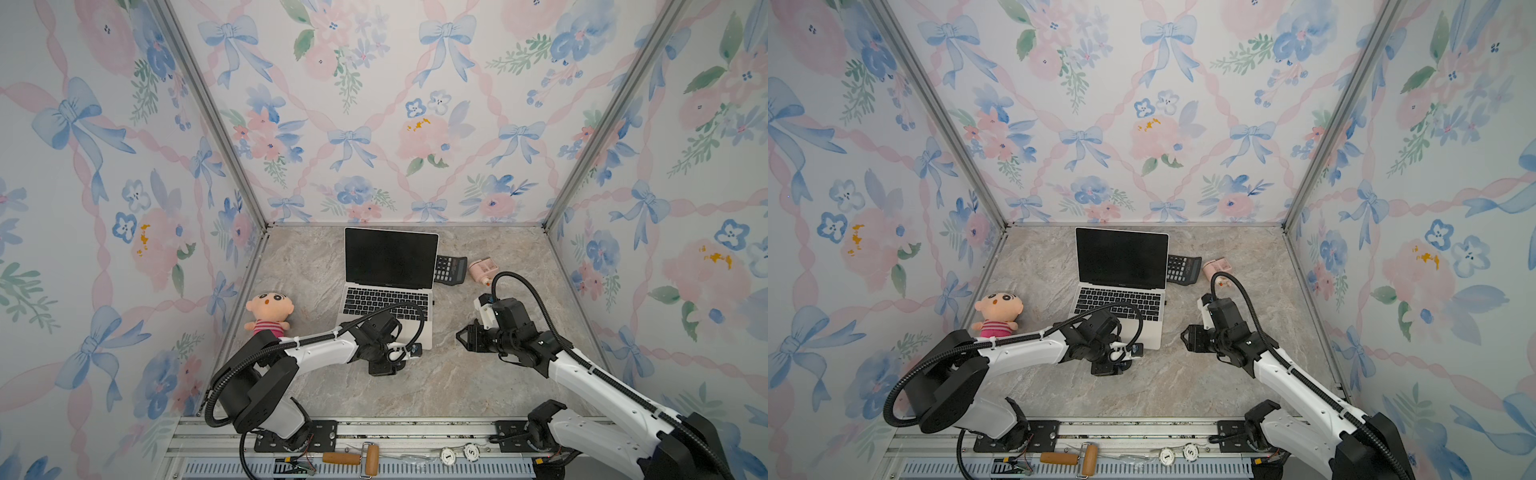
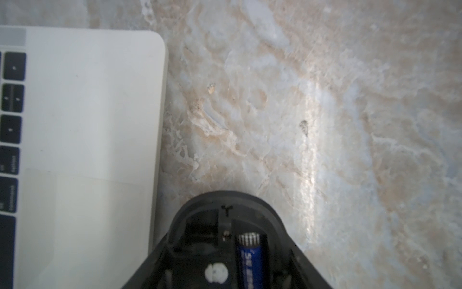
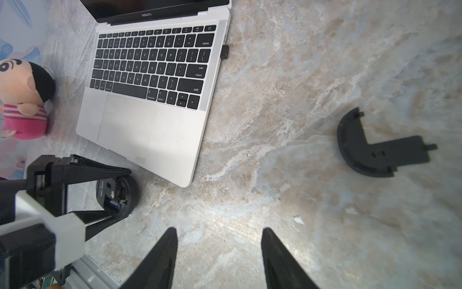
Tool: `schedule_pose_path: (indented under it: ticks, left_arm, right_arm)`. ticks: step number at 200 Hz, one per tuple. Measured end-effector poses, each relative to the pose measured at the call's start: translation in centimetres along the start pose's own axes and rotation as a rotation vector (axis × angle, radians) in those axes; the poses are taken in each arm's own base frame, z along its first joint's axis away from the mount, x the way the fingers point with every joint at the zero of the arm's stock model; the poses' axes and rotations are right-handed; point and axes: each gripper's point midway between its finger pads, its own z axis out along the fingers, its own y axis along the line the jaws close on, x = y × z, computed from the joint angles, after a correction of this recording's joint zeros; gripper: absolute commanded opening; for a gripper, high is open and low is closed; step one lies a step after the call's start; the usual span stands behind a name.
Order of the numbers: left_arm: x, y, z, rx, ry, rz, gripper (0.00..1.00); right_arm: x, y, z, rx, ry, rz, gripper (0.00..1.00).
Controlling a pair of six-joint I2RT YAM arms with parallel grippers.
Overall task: Insert the wireless mouse receiver into the laptop
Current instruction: Pick up the mouse from the center of the board.
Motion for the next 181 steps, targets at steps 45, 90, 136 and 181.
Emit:
schedule_pose_path:
  ticks: [45, 90, 136, 181]
  left_arm:
    - [-1.1, 0.3, -0.4, 0.021, -0.014, -0.094, 0.44]
    - [-7.0, 3.2, -1.9, 0.019, -0.179, -0.283, 0.38]
    - [-9.7, 4.2, -1.1, 0.055, -0.305, -0.422, 0.39]
    - [-11.3, 4.3, -1.4, 0.077, -0.406, -0.44, 0.4]
  right_arm:
    - [0.5, 1.1, 0.3, -0.061, 0.038, 0.059, 0.58]
    - [0.1, 3.8, -0.2, -0.192, 0.039, 0.12, 0.64]
    - [-0.1, 6.9, -0.5, -0.295, 0.056, 0.113, 0.64]
    - [0.7, 7.2, 1.6, -0.299, 0.148, 0.164, 0.64]
